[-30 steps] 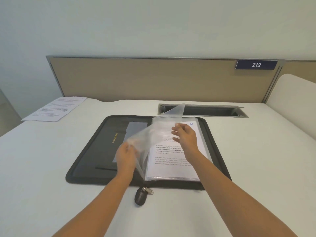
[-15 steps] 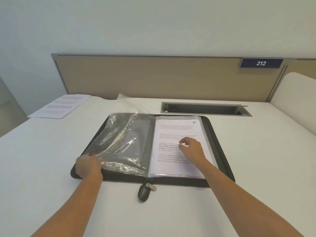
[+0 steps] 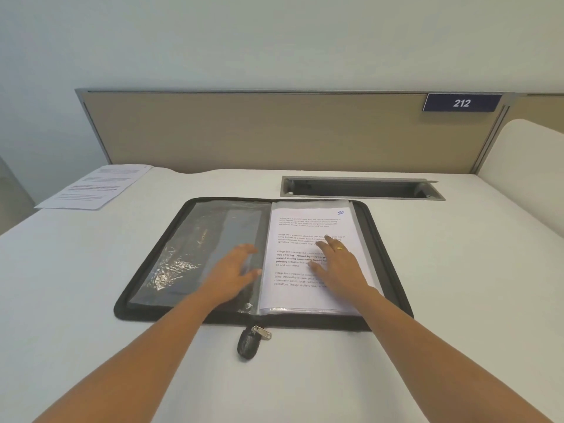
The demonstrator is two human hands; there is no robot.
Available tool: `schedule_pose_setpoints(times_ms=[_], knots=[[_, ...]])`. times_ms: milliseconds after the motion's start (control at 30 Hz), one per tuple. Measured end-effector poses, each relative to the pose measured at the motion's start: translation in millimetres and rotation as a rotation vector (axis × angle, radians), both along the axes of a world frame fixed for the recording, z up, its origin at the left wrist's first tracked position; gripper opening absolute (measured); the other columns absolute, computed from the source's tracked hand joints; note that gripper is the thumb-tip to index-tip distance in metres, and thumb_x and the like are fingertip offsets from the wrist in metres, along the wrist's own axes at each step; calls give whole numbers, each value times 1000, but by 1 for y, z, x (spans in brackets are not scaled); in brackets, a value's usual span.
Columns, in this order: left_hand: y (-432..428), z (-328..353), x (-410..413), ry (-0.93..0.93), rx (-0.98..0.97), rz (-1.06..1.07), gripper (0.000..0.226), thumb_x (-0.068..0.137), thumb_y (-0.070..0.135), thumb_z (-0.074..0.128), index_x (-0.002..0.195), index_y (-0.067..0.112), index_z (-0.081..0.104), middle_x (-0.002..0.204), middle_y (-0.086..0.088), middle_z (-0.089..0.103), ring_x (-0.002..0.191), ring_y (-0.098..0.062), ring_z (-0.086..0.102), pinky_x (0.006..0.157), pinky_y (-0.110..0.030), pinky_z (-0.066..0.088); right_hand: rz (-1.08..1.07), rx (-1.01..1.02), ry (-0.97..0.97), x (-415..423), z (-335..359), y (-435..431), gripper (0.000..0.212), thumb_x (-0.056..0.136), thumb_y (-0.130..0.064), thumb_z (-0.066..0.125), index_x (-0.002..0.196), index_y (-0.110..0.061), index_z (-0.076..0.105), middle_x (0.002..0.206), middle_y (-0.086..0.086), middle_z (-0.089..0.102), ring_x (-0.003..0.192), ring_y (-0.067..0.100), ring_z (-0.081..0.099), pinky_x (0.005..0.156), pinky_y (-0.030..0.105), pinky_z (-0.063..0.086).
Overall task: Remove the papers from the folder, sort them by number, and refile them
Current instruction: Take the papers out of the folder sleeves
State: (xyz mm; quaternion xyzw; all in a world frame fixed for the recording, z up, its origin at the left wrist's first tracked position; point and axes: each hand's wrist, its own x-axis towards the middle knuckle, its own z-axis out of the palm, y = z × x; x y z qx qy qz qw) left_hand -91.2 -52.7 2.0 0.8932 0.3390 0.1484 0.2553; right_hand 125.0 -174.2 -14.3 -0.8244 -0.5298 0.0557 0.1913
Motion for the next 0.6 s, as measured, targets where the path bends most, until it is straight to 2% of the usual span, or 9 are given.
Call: schedule_pose_setpoints(times_ms=[100,200,267,367,500,600], knots=[[-8,0,19,85,-58,-85,46,94,32,53,137,21,41,139,-2,47,123,-20,47,99,-28,36,-15,-72,-27,6,-3,-2,57,97,-47,38,146,-22,25,158,1,12,146,18,7,116,48,12],[-8,-3,31,155,13,-130,52,96,35,48,144,22,32,153,2,28,138,-16,30,112,-34,25,-26,-93,-60,14,-6,-6,57,98,-49,33,147,-23,23,158,0,10,146,18,4,115,49,7],[-7,-9,32,257,44,-168,57,97,46,41,147,25,26,156,3,19,143,-14,21,116,-38,16,-33,-104,-57,18,-9,-10,57,98,-49,30,148,-23,22,158,0,10,146,17,4,116,46,5],[-11,-19,28,286,52,-159,84,77,72,13,148,30,21,157,7,14,144,-9,13,117,-40,4,-31,-110,-41,21,-14,-12,56,98,-49,28,148,-24,24,158,0,14,146,16,7,117,44,4],[-14,-26,23,278,128,-153,117,53,91,-12,149,30,18,158,8,13,144,-8,12,117,-38,2,-34,-103,-26,22,-16,-11,54,99,-48,29,147,-24,27,157,-1,18,145,15,11,117,43,5],[-13,-27,19,298,151,-186,122,49,88,-26,149,31,16,157,8,13,144,-9,15,117,-37,3,-36,-84,-15,21,-16,-14,53,99,-47,30,146,-24,30,156,-1,22,145,15,14,117,42,6]])
